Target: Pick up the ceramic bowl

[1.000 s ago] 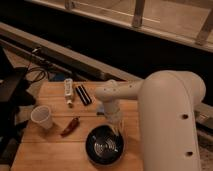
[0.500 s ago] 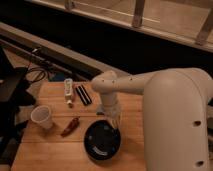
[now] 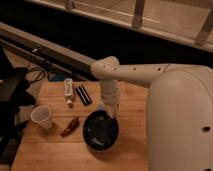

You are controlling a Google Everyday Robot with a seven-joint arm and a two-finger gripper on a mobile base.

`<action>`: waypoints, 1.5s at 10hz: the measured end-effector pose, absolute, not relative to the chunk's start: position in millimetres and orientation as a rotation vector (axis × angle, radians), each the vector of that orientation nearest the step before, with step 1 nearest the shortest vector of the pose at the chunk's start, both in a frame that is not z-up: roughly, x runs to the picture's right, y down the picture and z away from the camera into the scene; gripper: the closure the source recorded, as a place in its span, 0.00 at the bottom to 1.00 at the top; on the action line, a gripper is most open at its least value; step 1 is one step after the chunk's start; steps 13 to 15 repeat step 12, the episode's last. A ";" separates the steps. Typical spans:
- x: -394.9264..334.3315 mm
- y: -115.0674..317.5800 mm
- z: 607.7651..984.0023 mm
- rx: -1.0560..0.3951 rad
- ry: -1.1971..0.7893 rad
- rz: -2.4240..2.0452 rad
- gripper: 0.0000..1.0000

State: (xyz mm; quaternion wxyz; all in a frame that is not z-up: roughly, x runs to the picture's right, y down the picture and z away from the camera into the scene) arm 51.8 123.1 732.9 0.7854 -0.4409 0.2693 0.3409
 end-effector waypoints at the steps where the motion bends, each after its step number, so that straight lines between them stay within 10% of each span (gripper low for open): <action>1: 52.6 120.0 732.5 -0.950 0.581 0.734 0.85; 15: 36.9 106.8 722.4 -0.945 0.576 0.718 0.85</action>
